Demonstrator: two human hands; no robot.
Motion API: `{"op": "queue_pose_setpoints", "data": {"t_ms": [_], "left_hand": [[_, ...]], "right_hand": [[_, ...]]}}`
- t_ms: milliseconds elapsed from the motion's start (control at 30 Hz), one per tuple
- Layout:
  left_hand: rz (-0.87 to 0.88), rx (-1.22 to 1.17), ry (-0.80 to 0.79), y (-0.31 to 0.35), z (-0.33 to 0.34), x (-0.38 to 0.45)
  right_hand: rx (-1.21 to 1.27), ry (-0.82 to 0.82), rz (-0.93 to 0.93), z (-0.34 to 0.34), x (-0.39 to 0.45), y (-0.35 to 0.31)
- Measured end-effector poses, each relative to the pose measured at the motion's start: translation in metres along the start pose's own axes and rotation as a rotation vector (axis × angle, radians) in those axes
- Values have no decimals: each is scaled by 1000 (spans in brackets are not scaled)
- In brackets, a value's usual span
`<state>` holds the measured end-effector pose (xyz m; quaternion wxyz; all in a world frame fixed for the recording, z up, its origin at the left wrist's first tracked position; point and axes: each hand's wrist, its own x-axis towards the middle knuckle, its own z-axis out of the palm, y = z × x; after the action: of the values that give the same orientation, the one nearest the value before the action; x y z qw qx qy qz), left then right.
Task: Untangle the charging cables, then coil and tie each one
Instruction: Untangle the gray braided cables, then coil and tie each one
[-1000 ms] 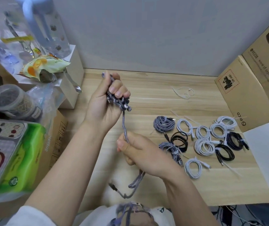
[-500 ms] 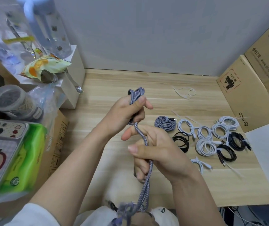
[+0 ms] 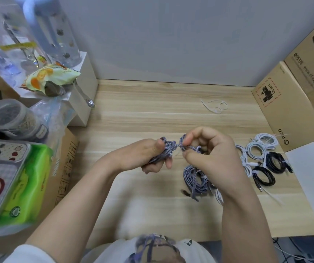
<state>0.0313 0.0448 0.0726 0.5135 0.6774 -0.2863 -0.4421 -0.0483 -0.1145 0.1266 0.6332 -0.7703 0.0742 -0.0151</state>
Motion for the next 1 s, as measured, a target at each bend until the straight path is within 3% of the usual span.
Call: {"op": "queue_pose_setpoints", "data": {"t_ms": [100, 200, 333, 467, 567, 700, 800, 1000], "left_hand": [[-2, -11, -102, 4, -2, -5], [85, -178, -263, 4, -6, -13], [198, -431, -459, 3, -11, -17], [479, -725, -693, 6, -17, -19], [581, -915, -618, 11, -29, -25], [517, -926, -508, 5, -36, -25], [476, -857, -553, 1, -32, -24], [342, -711, -608, 1, -24, -25]], "right_hand": [[-138, 149, -27, -6, 6, 11], [-254, 196, -59, -3, 8, 15], [-236, 39, -36, -1, 12, 17], [-363, -114, 24, -2, 13, 32], [-32, -133, 91, -8, 11, 43], [227, -15, 170, -5, 15, 48], [137, 113, 174, -2, 22, 58], [-135, 112, 258, 9, 28, 89]]}}
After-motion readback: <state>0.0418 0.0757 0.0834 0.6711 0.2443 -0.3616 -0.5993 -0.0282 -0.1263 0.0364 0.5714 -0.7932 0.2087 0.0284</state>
